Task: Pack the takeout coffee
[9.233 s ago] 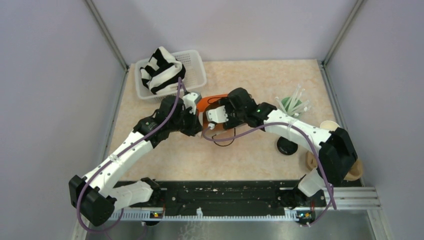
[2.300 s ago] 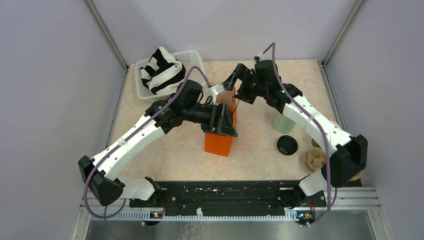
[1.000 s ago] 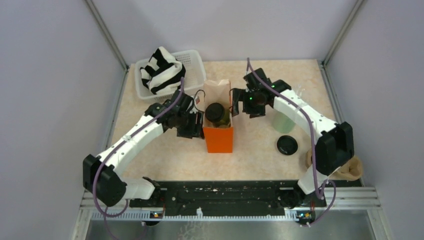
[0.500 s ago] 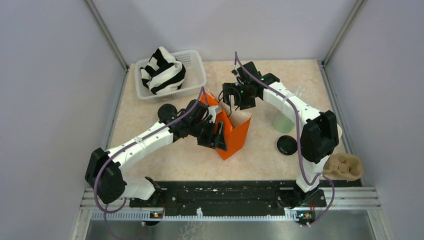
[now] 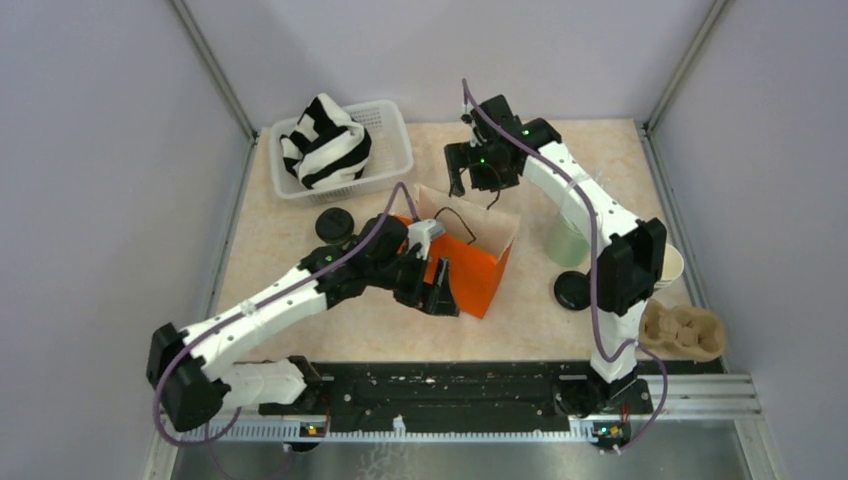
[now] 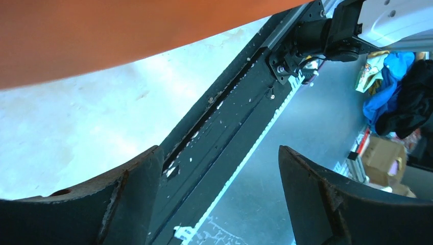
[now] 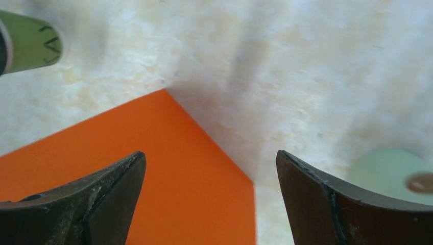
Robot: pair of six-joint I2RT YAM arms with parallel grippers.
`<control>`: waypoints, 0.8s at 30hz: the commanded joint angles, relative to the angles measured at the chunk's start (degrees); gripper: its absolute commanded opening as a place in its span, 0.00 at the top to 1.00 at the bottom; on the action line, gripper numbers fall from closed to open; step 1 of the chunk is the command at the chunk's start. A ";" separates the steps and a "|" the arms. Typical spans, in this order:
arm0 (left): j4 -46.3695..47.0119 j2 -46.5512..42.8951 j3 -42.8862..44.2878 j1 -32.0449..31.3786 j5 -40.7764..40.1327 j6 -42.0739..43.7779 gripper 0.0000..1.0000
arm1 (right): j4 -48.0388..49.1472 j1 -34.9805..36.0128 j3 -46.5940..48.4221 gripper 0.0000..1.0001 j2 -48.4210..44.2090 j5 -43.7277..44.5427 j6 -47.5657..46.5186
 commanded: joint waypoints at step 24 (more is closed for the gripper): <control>-23.53 12.92 25.17 33.36 -43.53 13.68 0.02 | -19.95 -1.72 14.38 0.01 -21.07 15.43 0.02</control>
